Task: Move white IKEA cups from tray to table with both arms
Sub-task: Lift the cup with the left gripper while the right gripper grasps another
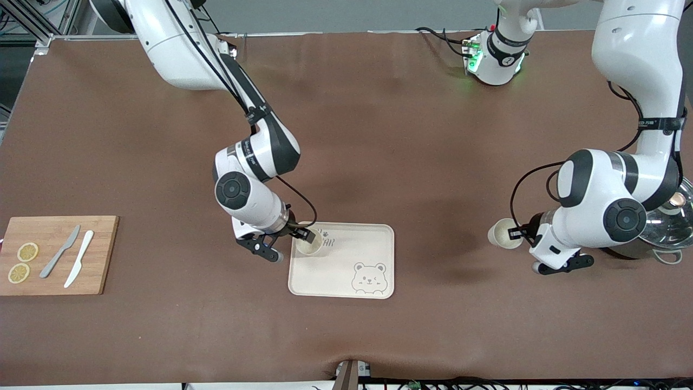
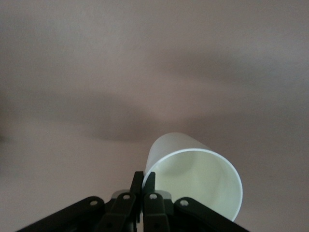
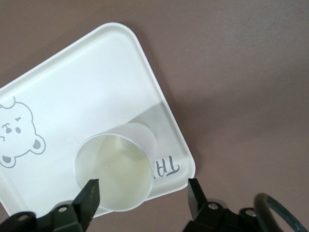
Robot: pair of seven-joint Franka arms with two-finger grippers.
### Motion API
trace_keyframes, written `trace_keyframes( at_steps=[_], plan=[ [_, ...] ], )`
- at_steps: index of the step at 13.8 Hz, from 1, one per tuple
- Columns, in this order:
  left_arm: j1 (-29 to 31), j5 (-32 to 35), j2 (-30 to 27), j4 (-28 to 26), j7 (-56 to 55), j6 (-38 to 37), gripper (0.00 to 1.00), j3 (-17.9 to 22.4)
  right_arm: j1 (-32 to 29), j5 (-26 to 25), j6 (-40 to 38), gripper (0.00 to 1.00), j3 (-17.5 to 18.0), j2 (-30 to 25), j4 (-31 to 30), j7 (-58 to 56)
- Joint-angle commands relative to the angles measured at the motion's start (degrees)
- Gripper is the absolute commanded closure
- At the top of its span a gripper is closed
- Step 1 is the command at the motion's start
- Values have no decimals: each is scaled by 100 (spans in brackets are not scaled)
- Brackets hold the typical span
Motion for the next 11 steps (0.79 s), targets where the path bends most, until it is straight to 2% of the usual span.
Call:
trace_keyframes(
  at_steps=[1, 4, 5, 6, 7, 8, 9, 10, 11],
  plan=[
    [272, 138, -276, -745, 41, 401, 100, -80, 32, 6, 20, 56, -50, 188, 175, 86],
    [335, 130, -416, -1633, 243, 1507, 100, -71, 75, 5, 125, 92, -50, 293, 175, 113],
    [422, 138, -408, -1748, 366, 1685, 100, -71, 76, 14, 125, 100, -50, 293, 183, 113],
    [492, 139, -381, -1758, 541, 1713, 100, -71, 76, 6, 108, 100, -50, 267, 192, 104],
    [554, 139, -381, -1741, 725, 1713, 89, -71, 58, 5, 29, 100, -68, 241, 279, 87],
    [572, 130, -399, -1714, 823, 1713, 60, -80, -20, 32, -50, 100, -68, 171, 445, 69],
    [563, 130, -434, -1662, 833, 1713, 23, -80, -82, 49, -425, 100, -68, 118, 578, 69],
    [572, 121, -460, -1557, 833, 1687, 0, -80, -143, 49, -959, 100, -85, 109, 823, 69],
    [563, 121, -521, -1478, 841, 1661, 0, -80, -240, 6, -1408, 100, -94, 109, 1112, 51]
  ],
)
